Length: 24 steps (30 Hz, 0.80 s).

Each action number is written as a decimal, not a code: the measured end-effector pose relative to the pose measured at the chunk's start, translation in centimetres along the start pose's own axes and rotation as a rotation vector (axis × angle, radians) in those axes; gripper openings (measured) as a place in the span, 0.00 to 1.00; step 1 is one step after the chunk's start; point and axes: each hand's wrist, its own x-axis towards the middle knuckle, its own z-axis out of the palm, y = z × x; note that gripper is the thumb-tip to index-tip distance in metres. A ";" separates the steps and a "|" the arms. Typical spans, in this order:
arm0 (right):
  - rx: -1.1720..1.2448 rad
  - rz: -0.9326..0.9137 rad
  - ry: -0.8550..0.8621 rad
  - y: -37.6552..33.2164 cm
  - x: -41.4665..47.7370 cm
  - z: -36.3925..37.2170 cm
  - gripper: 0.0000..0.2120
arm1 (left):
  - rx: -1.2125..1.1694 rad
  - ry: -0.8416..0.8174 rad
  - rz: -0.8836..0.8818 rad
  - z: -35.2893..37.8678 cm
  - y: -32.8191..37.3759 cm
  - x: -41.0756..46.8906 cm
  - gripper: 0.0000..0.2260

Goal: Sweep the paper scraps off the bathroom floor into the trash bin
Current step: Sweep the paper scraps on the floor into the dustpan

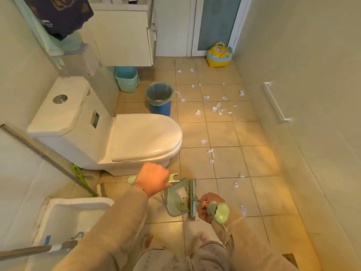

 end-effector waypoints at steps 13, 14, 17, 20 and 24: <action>0.018 0.088 0.134 6.0 -0.2 -12.0 0.13 | 0.013 0.045 0.211 -2.4 11.7 6.9 0.16; 0.051 0.091 0.143 6.3 -0.2 -12.6 0.13 | 0.024 0.061 0.225 -2.7 11.9 7.5 0.17; 0.126 0.096 0.186 7.0 -0.9 -14.2 0.13 | 0.062 0.102 0.265 -3.7 12.1 9.3 0.17; 0.212 0.108 0.279 8.1 -1.3 -16.3 0.13 | 0.121 0.125 0.296 -4.5 12.4 10.8 0.16; 0.271 0.107 0.327 8.6 -1.9 -18.3 0.14 | 0.135 0.098 0.311 -4.4 12.4 12.1 0.16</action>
